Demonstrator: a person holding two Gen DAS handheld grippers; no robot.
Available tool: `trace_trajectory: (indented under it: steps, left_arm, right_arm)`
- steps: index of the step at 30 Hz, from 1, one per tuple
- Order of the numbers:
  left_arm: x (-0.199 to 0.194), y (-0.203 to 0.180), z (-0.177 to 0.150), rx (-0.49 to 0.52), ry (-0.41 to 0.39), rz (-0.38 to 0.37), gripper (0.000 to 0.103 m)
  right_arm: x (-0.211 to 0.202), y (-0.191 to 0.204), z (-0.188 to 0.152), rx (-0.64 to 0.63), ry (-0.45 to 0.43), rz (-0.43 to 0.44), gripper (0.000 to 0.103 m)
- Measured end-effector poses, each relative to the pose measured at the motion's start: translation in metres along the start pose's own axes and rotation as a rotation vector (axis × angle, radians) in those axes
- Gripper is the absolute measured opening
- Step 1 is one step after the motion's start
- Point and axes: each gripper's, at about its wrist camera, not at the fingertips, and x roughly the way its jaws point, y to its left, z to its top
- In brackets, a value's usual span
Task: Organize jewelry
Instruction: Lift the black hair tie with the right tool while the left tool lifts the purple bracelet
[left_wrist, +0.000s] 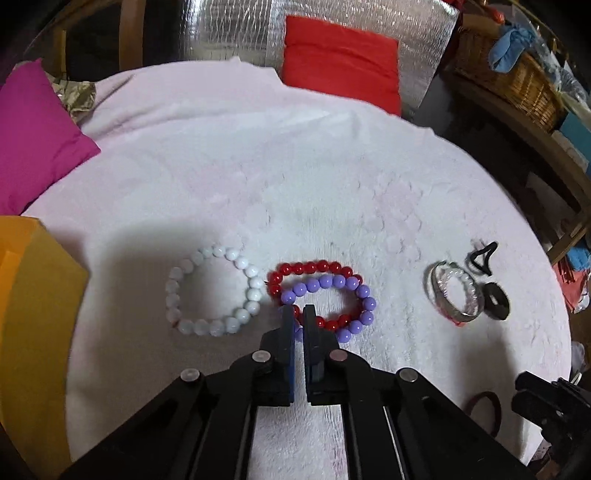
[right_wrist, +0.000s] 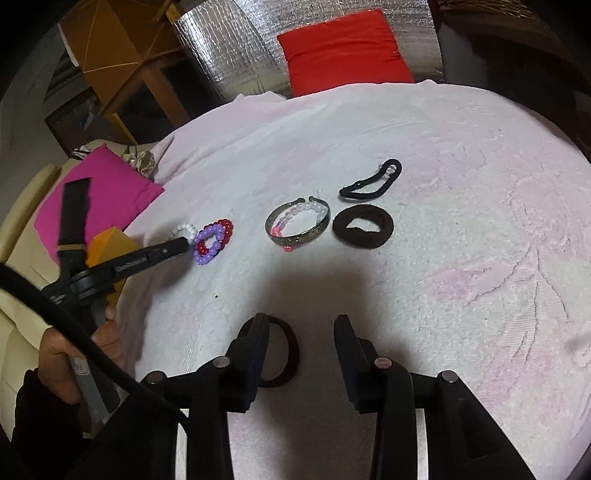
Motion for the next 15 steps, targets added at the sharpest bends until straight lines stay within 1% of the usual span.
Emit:
trace_trajectory:
  steps: [4, 7, 9, 12, 14, 15]
  left_arm:
    - [0.008, -0.003, 0.004, 0.024, -0.012, 0.008, 0.003]
    - [0.015, -0.004, 0.004, 0.023, 0.011, -0.01, 0.004]
    - [0.016, -0.007, 0.005, 0.032, 0.009, -0.023, 0.004]
    - [0.012, -0.011, 0.003, 0.056, 0.017, -0.05, 0.004]
    - [0.01, -0.014, 0.001, 0.073, 0.019, -0.052, 0.004]
    - [0.009, -0.014, 0.0, 0.07, 0.028, -0.07, 0.004]
  right_arm:
    - [0.003, 0.002, 0.0, -0.007, 0.017, 0.007, 0.04]
    - [0.004, 0.003, -0.002, -0.011, 0.026, 0.004, 0.04]
    - [0.004, 0.003, -0.002, -0.011, 0.026, 0.002, 0.04]
    - [0.003, 0.001, -0.001, -0.008, 0.02, 0.0, 0.04]
    - [0.003, 0.0, 0.0, -0.006, 0.015, 0.001, 0.04]
    - [0.003, 0.0, 0.0, -0.004, 0.016, 0.0, 0.04]
